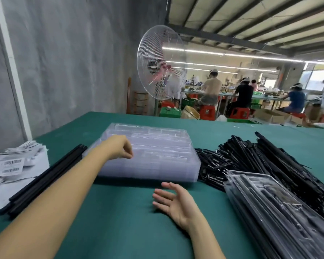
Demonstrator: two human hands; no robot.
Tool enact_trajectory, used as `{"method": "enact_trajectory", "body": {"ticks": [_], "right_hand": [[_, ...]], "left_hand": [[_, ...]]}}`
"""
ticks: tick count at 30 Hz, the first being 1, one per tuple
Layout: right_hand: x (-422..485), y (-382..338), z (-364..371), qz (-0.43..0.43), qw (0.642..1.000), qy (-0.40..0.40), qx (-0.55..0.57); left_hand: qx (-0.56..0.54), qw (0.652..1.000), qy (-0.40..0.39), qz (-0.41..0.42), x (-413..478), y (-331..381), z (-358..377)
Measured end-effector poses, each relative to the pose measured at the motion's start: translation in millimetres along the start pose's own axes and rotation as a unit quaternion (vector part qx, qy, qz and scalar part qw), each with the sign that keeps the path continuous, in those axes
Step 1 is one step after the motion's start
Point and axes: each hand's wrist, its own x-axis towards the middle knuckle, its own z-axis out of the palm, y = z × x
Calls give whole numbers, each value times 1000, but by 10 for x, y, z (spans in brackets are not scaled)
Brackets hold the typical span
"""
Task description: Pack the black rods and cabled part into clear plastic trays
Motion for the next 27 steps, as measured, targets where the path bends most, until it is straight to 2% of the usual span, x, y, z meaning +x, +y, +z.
{"method": "enact_trajectory", "body": {"ticks": [1,3,6,8,10,12,13,17,19,21,23,24,26,27], "right_hand": [[30,-2,12,-55,997,43,-17],[51,14,42,-153,974,116,-121],[46,96,57,-252,895,172,-324],[33,124,38,-314,815,206,-441],[39,127,-5,-333,699,254,-580],[35,137,-24,-270,597,276,-704],[29,148,-20,-236,568,274,-739],[17,198,-12,-215,542,273,-765],[1,206,-12,-211,539,272,-769],[-33,215,22,-227,559,276,-748],[-91,192,132,-308,581,290,-695],[-104,156,212,-360,577,283,-676],[-46,76,368,-447,535,266,-665],[-16,46,462,-460,514,234,-686]], "left_hand": [[-8,1000,-13,-2,8,-13,-23],[-27,999,-41,-15,24,-18,-57],[-16,999,-43,-9,53,31,-38],[52,998,-12,19,48,84,33],[162,985,19,51,-1,112,155],[290,951,23,107,-58,85,239],[329,935,22,133,-73,52,252],[371,910,41,181,-62,20,252],[359,918,37,164,-41,40,291],[309,941,27,134,-24,31,283],[264,956,31,122,8,17,240],[252,959,36,127,32,9,232],[232,962,47,135,81,7,223],[226,964,48,135,96,13,219]]}}
